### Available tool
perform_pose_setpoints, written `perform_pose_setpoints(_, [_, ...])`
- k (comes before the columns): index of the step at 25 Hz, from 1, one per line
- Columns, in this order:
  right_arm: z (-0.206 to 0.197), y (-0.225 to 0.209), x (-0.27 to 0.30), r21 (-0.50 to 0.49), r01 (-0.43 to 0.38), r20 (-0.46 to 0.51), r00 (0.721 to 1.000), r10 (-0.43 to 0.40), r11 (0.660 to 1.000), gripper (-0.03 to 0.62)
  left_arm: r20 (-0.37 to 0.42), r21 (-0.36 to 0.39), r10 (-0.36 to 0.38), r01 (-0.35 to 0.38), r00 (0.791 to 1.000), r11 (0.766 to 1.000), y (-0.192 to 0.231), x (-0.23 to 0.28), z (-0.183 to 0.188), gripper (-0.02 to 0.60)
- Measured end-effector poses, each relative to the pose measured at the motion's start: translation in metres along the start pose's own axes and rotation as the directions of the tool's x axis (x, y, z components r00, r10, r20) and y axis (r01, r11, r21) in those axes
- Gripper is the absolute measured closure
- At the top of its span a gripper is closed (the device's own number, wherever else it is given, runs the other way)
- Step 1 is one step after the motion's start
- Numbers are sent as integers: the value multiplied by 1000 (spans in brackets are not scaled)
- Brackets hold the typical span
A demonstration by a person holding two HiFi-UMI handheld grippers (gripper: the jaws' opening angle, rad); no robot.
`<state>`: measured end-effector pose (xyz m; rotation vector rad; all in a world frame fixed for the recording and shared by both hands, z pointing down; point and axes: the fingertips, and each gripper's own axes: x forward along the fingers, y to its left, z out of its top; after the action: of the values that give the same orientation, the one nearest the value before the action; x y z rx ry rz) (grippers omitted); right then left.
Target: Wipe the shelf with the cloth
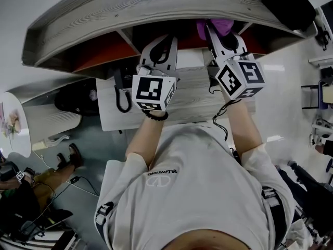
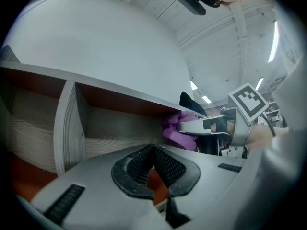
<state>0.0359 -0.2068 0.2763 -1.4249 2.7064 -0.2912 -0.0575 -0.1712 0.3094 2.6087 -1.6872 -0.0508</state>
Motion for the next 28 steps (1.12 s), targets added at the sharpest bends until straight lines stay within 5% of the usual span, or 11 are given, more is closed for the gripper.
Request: perform_pose_setpoints(28, [-14, 77, 57, -20, -164, -37, 986, 164, 986, 513, 2, -33, 138, -138, 990, 990, 69, -50, -14, 583])
